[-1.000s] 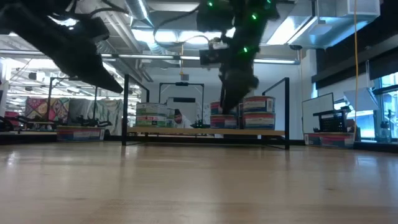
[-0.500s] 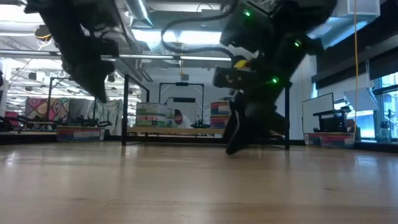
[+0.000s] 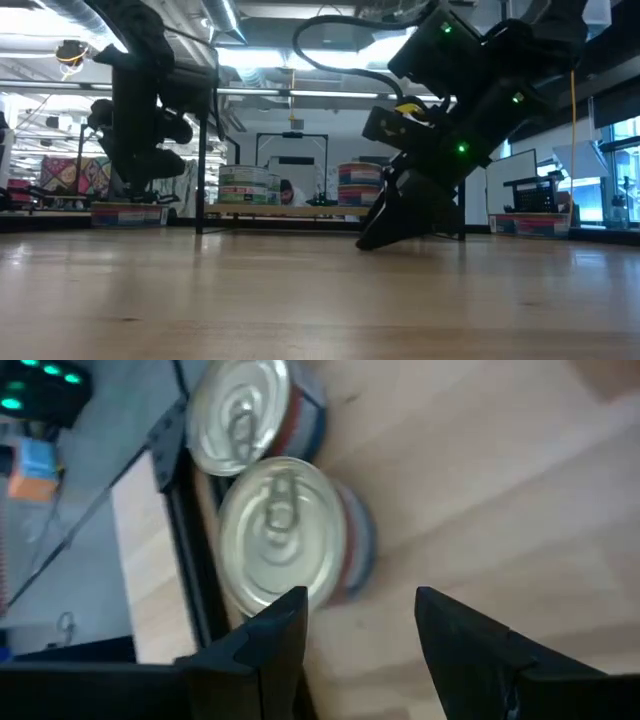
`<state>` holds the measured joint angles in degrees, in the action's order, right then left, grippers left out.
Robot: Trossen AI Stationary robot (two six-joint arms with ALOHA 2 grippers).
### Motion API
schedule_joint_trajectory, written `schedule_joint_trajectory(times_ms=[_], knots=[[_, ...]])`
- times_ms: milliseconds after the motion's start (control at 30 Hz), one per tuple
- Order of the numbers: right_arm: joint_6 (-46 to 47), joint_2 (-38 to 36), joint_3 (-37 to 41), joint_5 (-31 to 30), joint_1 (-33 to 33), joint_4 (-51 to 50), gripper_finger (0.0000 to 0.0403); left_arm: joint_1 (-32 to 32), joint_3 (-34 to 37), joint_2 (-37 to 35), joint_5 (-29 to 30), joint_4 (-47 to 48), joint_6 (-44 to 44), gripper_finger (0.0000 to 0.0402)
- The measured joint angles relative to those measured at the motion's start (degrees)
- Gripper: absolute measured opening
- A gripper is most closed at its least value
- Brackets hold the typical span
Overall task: Stack canned seafood by type on shelf
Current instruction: Put the blue pink tuna can on the shelf aligned with the stacked blue pink tuna cans
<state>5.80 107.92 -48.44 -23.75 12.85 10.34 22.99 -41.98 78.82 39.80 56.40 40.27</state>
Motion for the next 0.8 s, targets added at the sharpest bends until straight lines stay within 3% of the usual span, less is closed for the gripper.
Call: schedule_joint_trajectory(times_ms=[367,800], knots=[[0.1,0.1,1.3,0.7,0.3,3.3,0.025,5.1,0.2,0.5,8.2,-3.0,-4.8,0.0184],[0.6,0.2,1.3,0.9,0.3,3.4,0.025,3.8,0.2,0.5,5.0,-2.9,-12.7,0.0184]])
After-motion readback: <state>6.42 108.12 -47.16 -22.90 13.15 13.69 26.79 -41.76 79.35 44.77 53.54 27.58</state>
